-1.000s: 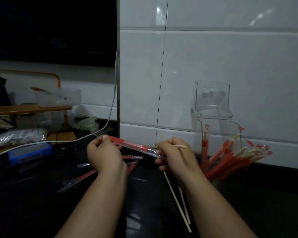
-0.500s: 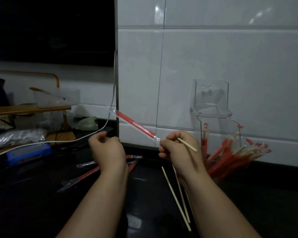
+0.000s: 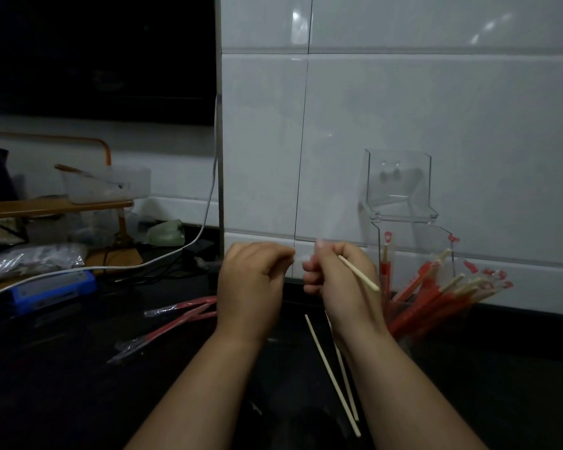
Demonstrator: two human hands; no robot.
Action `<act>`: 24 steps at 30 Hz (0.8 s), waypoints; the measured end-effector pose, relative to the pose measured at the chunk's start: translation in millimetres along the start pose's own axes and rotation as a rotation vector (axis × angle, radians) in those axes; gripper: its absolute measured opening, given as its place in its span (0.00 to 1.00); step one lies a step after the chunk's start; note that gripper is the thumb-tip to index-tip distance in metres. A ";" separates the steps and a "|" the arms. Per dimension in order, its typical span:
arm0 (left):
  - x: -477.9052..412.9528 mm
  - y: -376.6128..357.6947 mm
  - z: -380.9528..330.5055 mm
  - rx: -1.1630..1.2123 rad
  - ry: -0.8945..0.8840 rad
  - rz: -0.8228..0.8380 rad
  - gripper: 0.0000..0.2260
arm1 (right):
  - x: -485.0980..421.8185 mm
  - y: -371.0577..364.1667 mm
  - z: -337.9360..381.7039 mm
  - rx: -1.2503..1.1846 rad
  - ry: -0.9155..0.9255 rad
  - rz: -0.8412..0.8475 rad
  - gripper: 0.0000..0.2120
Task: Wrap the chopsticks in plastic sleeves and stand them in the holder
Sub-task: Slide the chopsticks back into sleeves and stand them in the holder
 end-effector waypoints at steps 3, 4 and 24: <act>2.4 7.0 9.3 0.041 0.107 -0.070 0.05 | 1.6 2.7 3.1 0.001 -0.018 -0.032 0.10; 3.2 8.7 12.0 0.052 0.139 -0.087 0.05 | 2.6 3.1 3.4 0.018 -0.014 -0.033 0.09; 2.3 2.5 5.6 0.148 0.128 -0.028 0.05 | 26.2 -10.3 38.9 0.317 0.404 -0.039 0.13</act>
Point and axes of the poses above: each hand's wrist, its own x-axis away from the middle knuckle, its own y-axis out of the back of the hand, z = x × y, the point moved 10 cm from there along -x, towards the middle knuckle, and after that the axes turned 15 degrees about -y, right-handed, at the moved point
